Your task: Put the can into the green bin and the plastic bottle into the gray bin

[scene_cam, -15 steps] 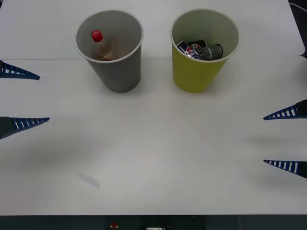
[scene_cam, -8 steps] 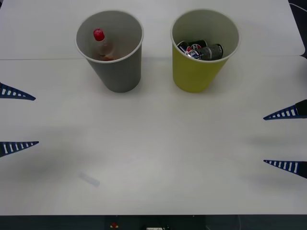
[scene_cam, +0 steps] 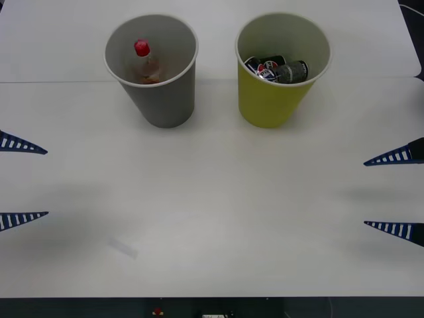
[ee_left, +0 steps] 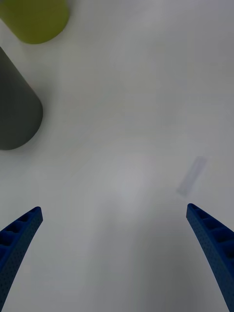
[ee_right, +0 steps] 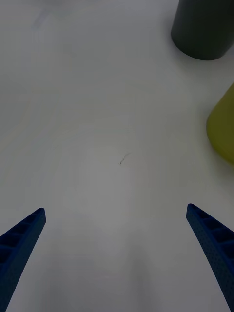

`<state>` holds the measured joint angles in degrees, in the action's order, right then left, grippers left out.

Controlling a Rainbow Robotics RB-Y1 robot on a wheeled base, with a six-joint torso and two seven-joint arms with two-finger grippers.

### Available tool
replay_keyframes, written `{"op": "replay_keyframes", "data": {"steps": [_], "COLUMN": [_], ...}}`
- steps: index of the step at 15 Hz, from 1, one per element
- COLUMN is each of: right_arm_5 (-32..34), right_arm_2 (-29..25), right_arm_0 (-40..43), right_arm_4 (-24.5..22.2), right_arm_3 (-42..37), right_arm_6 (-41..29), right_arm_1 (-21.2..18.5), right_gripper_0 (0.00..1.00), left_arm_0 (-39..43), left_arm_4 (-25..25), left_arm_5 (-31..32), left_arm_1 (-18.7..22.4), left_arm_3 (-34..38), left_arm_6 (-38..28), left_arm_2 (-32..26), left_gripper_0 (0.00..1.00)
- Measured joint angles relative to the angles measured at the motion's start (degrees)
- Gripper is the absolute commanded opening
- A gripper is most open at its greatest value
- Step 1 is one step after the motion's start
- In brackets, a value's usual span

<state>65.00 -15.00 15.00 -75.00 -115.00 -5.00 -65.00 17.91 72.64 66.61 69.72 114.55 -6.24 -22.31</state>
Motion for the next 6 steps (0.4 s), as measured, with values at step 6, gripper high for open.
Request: {"op": "replay_keyframes", "data": {"steps": [6], "right_arm_5": [0.0], "right_arm_2": [0.0], "right_arm_0": [0.0], "right_arm_4": [0.0], "right_arm_3": [0.0], "right_arm_6": [0.0], "right_arm_1": [0.0], "right_gripper_0": [1.00], "left_arm_0": [0.2], "left_arm_4": [-0.5], "left_arm_5": [0.0], "left_arm_1": [-0.1], "left_arm_3": [0.0], "left_arm_6": [0.2], "left_arm_2": [0.7], "left_gripper_0": [1.00]}}
